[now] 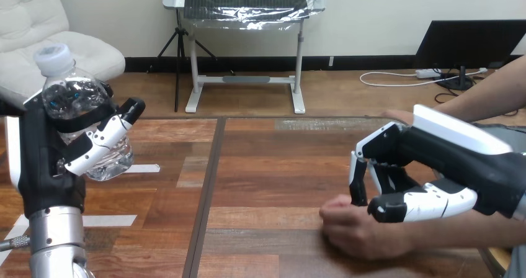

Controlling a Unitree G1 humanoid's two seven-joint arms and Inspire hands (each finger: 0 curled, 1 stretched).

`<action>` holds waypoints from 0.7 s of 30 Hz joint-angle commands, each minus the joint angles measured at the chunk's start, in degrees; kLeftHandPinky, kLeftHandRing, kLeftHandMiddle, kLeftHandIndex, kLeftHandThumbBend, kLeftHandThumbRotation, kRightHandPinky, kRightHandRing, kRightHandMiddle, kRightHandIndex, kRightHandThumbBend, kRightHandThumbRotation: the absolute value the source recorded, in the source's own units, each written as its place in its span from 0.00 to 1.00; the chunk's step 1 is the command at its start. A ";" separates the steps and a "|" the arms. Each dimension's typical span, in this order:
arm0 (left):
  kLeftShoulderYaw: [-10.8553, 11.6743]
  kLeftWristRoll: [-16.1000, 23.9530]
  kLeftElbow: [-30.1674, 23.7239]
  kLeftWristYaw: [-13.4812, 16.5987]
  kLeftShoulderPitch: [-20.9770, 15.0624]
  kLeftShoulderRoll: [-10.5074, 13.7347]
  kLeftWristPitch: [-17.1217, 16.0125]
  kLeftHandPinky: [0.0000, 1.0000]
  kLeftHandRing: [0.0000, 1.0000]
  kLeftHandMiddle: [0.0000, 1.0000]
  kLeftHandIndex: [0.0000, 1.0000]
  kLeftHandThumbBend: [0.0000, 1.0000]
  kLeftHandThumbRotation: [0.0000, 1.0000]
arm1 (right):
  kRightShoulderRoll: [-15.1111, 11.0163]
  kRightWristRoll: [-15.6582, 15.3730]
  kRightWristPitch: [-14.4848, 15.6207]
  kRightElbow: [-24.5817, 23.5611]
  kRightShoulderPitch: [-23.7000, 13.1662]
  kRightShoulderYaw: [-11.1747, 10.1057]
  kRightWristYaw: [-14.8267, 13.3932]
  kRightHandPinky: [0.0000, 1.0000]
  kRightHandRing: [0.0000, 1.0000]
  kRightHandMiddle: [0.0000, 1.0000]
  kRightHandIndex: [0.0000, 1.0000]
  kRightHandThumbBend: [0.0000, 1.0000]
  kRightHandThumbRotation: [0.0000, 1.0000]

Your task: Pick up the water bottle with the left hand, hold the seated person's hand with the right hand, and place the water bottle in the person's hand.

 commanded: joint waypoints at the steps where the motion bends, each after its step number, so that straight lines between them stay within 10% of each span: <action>1: -0.11 0.01 -3.28 0.19 -1.91 0.08 -0.91 0.24 0.30 0.35 0.40 0.61 0.00 | 0.81 0.20 -0.24 0.53 -2.83 -0.21 -0.79 0.08 0.11 0.19 0.40 1.00 1.00; 21: -0.16 -0.46 -3.94 0.37 -1.68 -0.34 -0.27 0.24 0.29 0.34 0.40 0.61 0.00 | 0.24 0.58 -0.96 1.23 -1.92 -1.20 -0.32 0.10 0.13 0.21 0.40 1.00 1.00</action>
